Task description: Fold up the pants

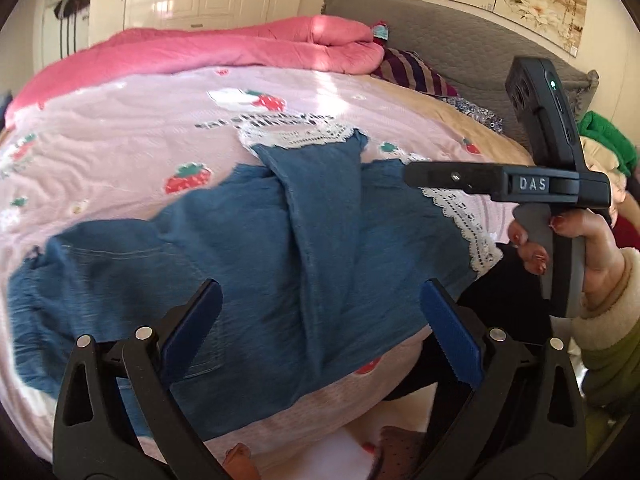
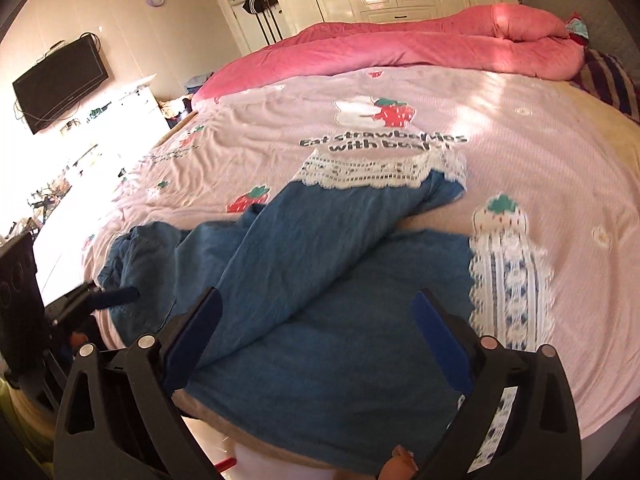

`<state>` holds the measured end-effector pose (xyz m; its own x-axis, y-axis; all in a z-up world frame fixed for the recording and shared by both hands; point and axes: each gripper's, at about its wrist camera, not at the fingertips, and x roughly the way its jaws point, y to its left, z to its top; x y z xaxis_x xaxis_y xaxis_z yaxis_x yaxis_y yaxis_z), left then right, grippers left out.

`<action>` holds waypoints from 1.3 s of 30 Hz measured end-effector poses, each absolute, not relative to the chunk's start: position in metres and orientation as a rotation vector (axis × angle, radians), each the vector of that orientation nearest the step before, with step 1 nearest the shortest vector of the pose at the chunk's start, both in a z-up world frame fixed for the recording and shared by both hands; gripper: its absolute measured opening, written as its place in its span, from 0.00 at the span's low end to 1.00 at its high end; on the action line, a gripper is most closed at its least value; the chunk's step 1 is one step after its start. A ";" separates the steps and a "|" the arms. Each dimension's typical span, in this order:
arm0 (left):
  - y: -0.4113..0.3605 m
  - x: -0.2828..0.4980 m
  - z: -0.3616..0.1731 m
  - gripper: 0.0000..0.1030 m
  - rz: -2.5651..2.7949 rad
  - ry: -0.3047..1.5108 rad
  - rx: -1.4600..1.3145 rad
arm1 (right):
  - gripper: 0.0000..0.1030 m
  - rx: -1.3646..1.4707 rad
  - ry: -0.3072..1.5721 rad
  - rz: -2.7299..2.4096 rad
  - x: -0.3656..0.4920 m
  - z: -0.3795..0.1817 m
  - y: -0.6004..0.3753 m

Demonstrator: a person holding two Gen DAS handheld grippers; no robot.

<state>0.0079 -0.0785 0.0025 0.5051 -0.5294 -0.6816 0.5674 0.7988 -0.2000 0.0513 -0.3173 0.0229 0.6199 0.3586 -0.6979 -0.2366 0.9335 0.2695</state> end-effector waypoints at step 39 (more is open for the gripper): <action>-0.095 0.065 -0.042 0.04 -0.766 0.915 -0.099 | 0.08 -0.210 1.120 0.319 0.275 -0.007 -0.224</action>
<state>0.0654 -0.0946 -0.0415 0.3694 -0.6359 -0.6776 0.5554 0.7357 -0.3876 0.2750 -0.2244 -0.0068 0.3969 0.1452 -0.9063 -0.3545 0.9350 -0.0055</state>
